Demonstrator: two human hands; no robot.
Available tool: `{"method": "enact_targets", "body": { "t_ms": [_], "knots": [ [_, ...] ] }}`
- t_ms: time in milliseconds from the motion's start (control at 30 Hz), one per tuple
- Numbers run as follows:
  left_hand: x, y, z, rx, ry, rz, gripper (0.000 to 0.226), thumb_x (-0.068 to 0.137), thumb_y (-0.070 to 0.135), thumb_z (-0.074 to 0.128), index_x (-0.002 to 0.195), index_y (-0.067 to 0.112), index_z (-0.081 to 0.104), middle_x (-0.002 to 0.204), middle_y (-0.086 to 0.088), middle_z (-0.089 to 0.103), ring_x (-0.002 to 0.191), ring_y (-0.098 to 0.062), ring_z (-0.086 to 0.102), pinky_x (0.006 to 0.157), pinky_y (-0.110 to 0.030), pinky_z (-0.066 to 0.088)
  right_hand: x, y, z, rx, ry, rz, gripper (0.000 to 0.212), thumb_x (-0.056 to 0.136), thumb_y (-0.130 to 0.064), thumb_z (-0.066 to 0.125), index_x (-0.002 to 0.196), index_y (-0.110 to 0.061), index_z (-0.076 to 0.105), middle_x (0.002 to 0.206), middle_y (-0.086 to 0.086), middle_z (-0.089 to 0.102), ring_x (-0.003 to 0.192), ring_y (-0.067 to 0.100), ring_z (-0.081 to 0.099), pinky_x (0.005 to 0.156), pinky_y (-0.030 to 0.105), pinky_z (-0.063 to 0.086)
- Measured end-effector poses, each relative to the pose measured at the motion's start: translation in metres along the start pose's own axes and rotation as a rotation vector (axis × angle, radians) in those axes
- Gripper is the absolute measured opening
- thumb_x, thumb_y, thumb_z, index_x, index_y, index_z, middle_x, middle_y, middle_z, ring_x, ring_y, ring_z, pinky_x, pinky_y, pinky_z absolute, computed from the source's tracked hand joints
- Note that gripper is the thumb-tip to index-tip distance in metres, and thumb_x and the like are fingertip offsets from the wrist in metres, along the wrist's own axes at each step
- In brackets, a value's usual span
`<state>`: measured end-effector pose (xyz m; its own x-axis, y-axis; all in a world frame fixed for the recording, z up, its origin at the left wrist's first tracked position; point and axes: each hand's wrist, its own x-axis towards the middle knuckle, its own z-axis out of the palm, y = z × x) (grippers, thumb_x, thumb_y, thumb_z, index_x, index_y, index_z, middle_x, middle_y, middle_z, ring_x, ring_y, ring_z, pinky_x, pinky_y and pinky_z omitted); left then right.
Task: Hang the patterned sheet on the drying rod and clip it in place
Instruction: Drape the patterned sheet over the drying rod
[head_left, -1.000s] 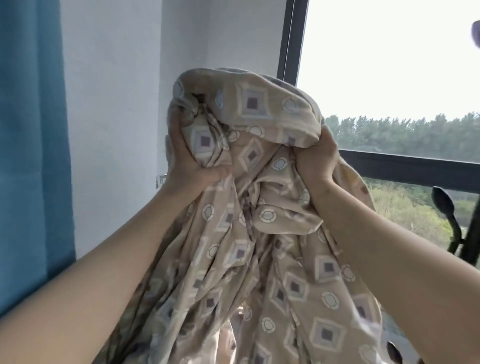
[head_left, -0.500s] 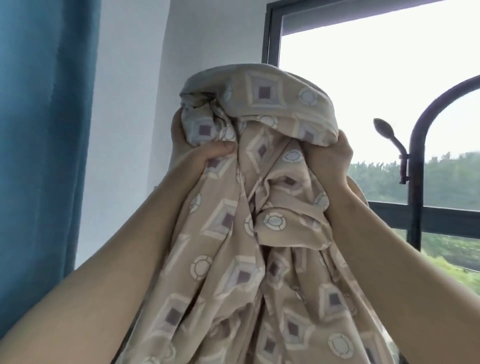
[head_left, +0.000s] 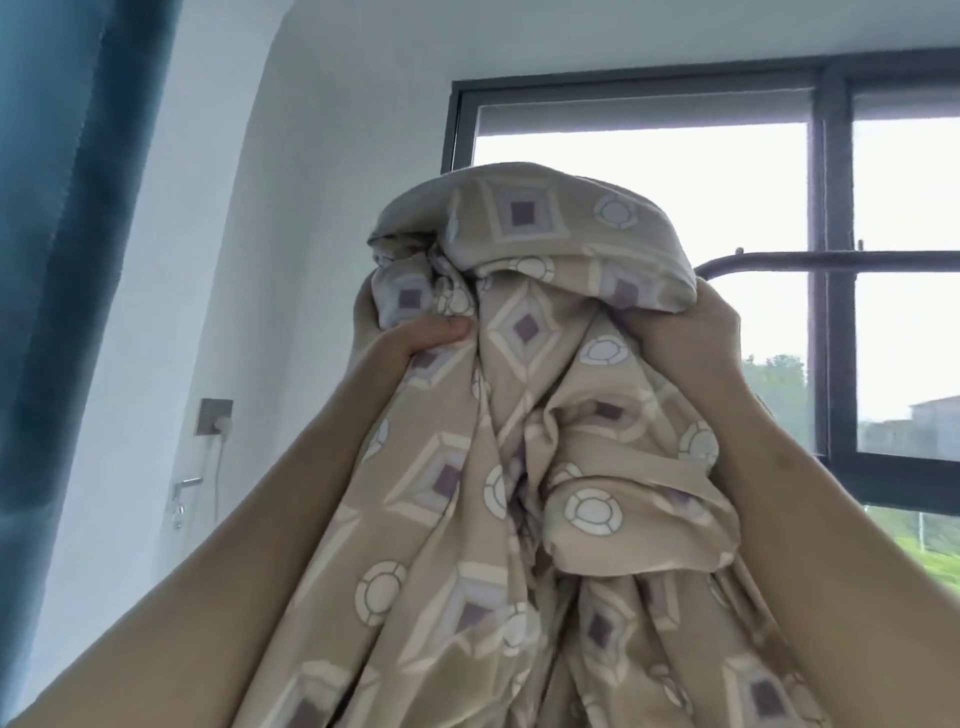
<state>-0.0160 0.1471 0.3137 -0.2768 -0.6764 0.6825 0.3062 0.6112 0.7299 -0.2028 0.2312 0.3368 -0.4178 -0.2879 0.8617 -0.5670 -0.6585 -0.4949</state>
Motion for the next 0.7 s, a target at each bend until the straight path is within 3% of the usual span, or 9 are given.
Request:
{"method": "enact_targets", "body": {
  "t_ms": [67, 100, 200, 300, 367, 467, 500, 633, 700],
  "knots": [
    [-0.001, -0.005, 0.019, -0.123, 0.097, 0.028, 0.032, 0.085, -0.004, 0.059, 0.058, 0.012, 0.065, 0.049, 0.003, 0.061, 0.037, 0.007, 0.054, 0.042, -0.006, 0.041, -0.002, -0.003, -0.019, -0.032, 0.024, 0.007, 0.017, 0.076, -0.014, 0.073, 0.074, -0.013, 0.056, 0.065, -0.008, 0.052, 0.057, 0.002, 0.044, 0.045, 0.005, 0.036],
    [0.000, -0.007, 0.028, -0.153, 0.131, 0.084, 0.018, 0.072, 0.001, 0.073, 0.078, 0.015, 0.064, 0.066, 0.002, 0.065, 0.045, 0.006, 0.059, 0.046, -0.008, 0.044, -0.003, -0.003, -0.029, -0.041, 0.041, 0.015, 0.019, 0.075, -0.013, 0.074, 0.070, -0.015, 0.055, 0.065, -0.007, 0.053, 0.060, 0.004, 0.046, 0.050, 0.007, 0.038],
    [0.005, -0.017, 0.049, -0.150, 0.037, 0.000, 0.105, 0.023, 0.036, 0.093, 0.118, 0.019, 0.052, 0.100, -0.001, 0.064, 0.073, -0.004, 0.065, 0.054, -0.016, 0.050, -0.005, 0.000, -0.057, -0.057, 0.092, 0.045, 0.018, 0.071, -0.012, 0.076, 0.069, -0.015, 0.058, 0.072, 0.000, 0.059, 0.077, 0.014, 0.053, 0.069, 0.029, 0.046],
    [0.009, -0.032, 0.074, -0.210, 0.025, 0.000, 0.106, 0.031, 0.037, 0.094, 0.124, 0.015, 0.049, 0.116, -0.005, 0.062, 0.080, -0.007, 0.064, 0.059, -0.017, 0.052, -0.010, 0.006, -0.082, -0.127, 0.135, 0.064, 0.016, 0.070, -0.011, 0.076, 0.080, -0.007, 0.064, 0.075, 0.002, 0.061, 0.078, 0.015, 0.054, 0.069, 0.031, 0.045],
    [0.000, -0.036, 0.090, -0.176, -0.064, -0.086, 0.134, 0.008, 0.049, 0.092, 0.128, 0.010, 0.048, 0.115, -0.006, 0.062, 0.076, -0.005, 0.063, 0.053, -0.016, 0.049, -0.014, 0.014, -0.097, -0.172, 0.164, 0.065, 0.019, 0.071, -0.010, 0.076, 0.085, -0.004, 0.064, 0.075, 0.002, 0.060, 0.077, 0.015, 0.053, 0.063, 0.024, 0.044],
    [-0.008, -0.052, 0.118, -0.325, 0.025, 0.020, 0.075, 0.049, 0.008, 0.086, 0.112, 0.023, 0.050, 0.093, 0.005, 0.063, 0.069, 0.002, 0.067, 0.055, -0.014, 0.050, -0.018, 0.033, -0.118, -0.264, 0.195, 0.082, 0.022, 0.072, -0.013, 0.077, 0.088, -0.005, 0.063, 0.074, 0.002, 0.059, 0.075, 0.014, 0.053, 0.051, 0.012, 0.038],
    [-0.012, -0.060, 0.124, -0.326, 0.027, 0.033, 0.071, 0.053, 0.005, 0.080, 0.114, 0.023, 0.050, 0.095, 0.004, 0.064, 0.074, -0.001, 0.068, 0.060, -0.017, 0.052, -0.019, 0.039, -0.124, -0.300, 0.197, 0.090, 0.023, 0.072, -0.014, 0.077, 0.089, -0.005, 0.064, 0.075, 0.002, 0.059, 0.073, 0.014, 0.053, 0.050, 0.011, 0.038],
    [-0.016, -0.073, 0.143, -0.338, -0.047, 0.021, 0.106, 0.041, 0.019, 0.084, 0.136, 0.024, 0.036, 0.112, -0.002, 0.063, 0.096, -0.018, 0.066, 0.078, -0.035, 0.055, -0.025, 0.058, -0.145, -0.377, 0.224, 0.120, 0.025, 0.073, -0.020, 0.077, 0.091, -0.009, 0.064, 0.081, 0.005, 0.063, 0.074, 0.016, 0.055, 0.063, 0.023, 0.043],
    [-0.016, -0.079, 0.151, -0.308, -0.058, 0.003, 0.111, 0.037, 0.025, 0.084, 0.136, 0.029, 0.034, 0.116, -0.001, 0.062, 0.101, -0.020, 0.064, 0.086, -0.042, 0.053, -0.029, 0.065, -0.154, -0.424, 0.225, 0.117, 0.028, 0.074, -0.020, 0.076, 0.094, -0.006, 0.063, 0.084, 0.005, 0.061, 0.077, 0.016, 0.054, 0.057, 0.017, 0.041]
  ]
}}
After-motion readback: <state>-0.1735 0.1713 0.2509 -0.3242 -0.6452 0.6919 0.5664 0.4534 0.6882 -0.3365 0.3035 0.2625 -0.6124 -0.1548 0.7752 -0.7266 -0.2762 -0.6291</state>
